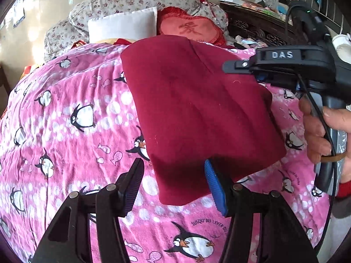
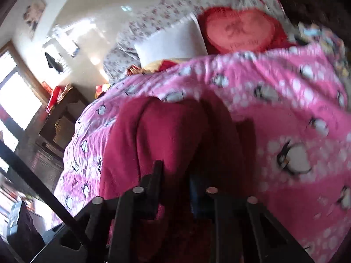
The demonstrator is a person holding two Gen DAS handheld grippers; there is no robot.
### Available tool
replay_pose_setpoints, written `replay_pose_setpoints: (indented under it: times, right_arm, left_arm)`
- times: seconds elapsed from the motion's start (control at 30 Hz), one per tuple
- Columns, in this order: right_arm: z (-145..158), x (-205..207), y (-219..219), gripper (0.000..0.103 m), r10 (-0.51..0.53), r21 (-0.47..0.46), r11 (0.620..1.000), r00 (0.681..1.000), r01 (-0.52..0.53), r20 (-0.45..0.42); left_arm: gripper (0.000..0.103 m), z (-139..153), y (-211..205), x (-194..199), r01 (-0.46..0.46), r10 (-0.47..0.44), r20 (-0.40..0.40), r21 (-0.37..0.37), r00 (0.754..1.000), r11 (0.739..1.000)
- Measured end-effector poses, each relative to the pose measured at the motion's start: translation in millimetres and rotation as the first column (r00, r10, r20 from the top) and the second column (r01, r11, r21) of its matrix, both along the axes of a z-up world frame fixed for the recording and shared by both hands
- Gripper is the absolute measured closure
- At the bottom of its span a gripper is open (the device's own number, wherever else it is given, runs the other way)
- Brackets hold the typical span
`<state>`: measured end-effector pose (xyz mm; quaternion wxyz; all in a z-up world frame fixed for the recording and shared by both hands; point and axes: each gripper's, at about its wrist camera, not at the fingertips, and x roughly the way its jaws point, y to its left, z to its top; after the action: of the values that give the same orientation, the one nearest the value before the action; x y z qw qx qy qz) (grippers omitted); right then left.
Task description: Fold small clothes
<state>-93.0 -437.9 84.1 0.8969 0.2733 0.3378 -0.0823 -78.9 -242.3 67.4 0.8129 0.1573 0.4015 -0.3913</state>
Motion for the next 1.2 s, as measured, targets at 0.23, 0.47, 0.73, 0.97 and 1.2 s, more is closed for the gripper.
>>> replay_pose_setpoints:
  times: [0.23,0.47,0.73,0.97,1.2]
  right_arm:
    - [22.7,-8.2,3.0,0.087,-0.060,-0.307,0.950,0.998,0.053,-0.015]
    - [-1.3,-16.3,-10.7,0.086,-0.100,-0.239,0.967,0.994,0.090,-0.032]
    - [9.8,-75.8,21.9,0.033,0.012,0.008,1.000,0.998,-0.012,0.062]
    - [-2.0,-64.2,40.3,0.093,0.036,-0.102,0.994,0.999,-0.033,0.023]
    - [-25.9,-73.2,31.8,0.092,-0.020,-0.144,0.990,0.999,0.013,-0.047]
  left_arm:
    - [0.031,2.3,-4.8,-1.9,-0.009,0.010,0.025,-0.042,1.000,0.999]
    - [0.031,-7.0,-7.5,0.2,-0.008,0.008,0.015,0.010,1.000,1.000]
    - [0.031,0.4,10.7,4.0,-0.054,0.054,0.005,-0.009,0.999,0.999]
    - [0.031,10.6,18.4,-0.2,-0.075,0.075,0.025,-0.015,0.997,0.997]
    - [0.027,-16.2,2.2,-1.2,-0.094,0.093,0.023,0.052,0.995,0.994]
